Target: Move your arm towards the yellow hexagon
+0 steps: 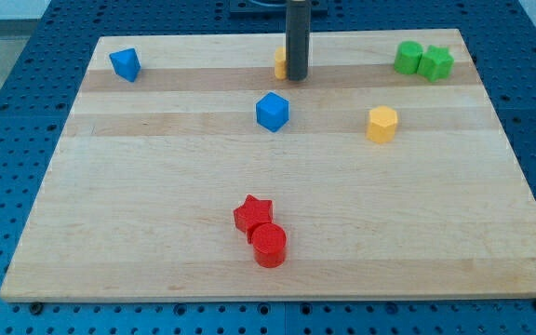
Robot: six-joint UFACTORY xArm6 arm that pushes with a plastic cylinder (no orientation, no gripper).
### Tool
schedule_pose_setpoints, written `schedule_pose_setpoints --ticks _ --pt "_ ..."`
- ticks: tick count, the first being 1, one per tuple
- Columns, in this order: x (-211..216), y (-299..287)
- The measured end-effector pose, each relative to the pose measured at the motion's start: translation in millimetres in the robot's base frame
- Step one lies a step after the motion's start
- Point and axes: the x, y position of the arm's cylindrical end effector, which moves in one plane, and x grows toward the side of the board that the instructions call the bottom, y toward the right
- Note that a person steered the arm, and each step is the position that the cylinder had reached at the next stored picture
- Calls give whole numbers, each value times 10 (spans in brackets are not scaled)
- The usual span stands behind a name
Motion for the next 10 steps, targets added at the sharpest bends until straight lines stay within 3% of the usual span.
schedule_pose_setpoints --ticks 2,5,6,7,8,10 --pt "31 4" --pt "1975 589" --pt "2145 1387" --pt "2155 1508" --pt "1754 1446" --pt "1643 1427"
